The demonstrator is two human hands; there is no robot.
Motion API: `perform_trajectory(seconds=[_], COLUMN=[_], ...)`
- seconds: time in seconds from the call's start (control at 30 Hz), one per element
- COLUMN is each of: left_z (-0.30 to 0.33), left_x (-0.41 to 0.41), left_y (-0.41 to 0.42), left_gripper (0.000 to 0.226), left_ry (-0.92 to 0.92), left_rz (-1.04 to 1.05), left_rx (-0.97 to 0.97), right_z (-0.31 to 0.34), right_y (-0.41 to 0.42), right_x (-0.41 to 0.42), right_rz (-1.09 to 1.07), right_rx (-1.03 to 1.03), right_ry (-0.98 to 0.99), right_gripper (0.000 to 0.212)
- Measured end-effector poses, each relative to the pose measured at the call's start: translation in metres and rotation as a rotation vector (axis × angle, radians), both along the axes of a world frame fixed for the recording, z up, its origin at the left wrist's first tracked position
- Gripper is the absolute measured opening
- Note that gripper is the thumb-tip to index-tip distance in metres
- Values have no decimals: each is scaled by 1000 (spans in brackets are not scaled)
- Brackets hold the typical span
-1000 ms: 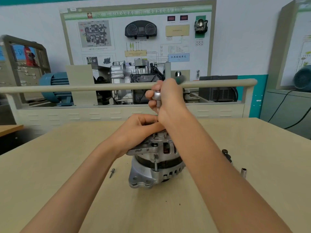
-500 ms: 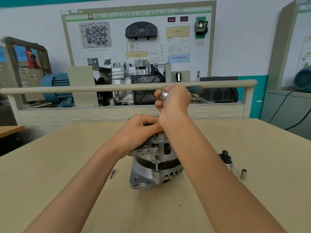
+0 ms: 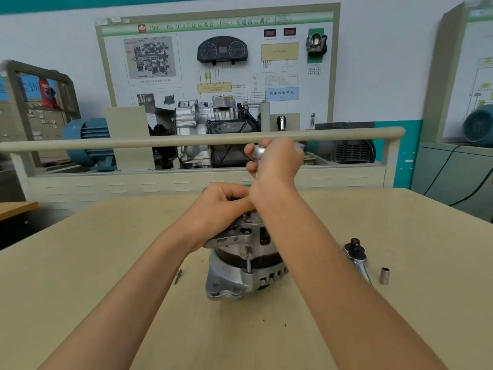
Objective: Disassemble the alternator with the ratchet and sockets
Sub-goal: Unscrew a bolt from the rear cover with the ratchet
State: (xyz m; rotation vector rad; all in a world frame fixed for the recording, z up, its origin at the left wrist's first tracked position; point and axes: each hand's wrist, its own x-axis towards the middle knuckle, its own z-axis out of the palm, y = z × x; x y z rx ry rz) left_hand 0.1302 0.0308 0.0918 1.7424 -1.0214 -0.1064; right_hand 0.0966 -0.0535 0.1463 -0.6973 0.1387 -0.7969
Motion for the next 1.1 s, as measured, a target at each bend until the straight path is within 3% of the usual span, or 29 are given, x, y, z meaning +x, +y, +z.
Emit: perform_trajectory(seconds=[0.07,0.17,0.27,0.33,0.43,0.5,0.6,0.67,0.77,0.83,0.9,1.0,1.03,1.1], left_z=[2,2,1,0,-1,-3,-1,-1,-1,-1,-3,-1,-2,-1], left_x=[-2,0,-1,-1,-1,3,1,3,4,2,3,-1,2,1], left_y=[1,4,5,6,5,3,3,4,5,5,4,1,0,0], left_gripper=[14,25,19,16,30,38,11,27,27,28,27,12,19,19], left_ry=[47,80,95,88,30,-27,7,32,60,71,61,7,-23,-9], left_rz=[-37,-82,-90,-106,-81,-38,-64,-87,-112,-99,-95,-34,-21,-40], left_rx=[0,-2,0,-21,-35,-18,-22,-11,-20,-33,-42,-55,-54,-52], right_z=[6,13,14,12,3,-4,-1,5,12,12,10,2,-1,-2], right_y=[-13,-29,-31,-21,1,5,-3,-13,-23,-24,-17,-5,-4,-6], right_x=[-3,-3,-3,-5,-4,-1,-4,-4,-4,-5,-6,-3,-1,-1], right_rz=[271,817,978,814,166,-72,120,411,820,894,714,133,31,74], right_rx=[-52,-198,-303,-299,-178,-87,-80,-172,-295,-325,-259,-55,-20,-22], right_ry=[88,138,175,180,80,-19,29,100,136,154,154,34,-9,-10], right_gripper=[23,26,25,20,17,16,21,22,23,21,20,19,18,17])
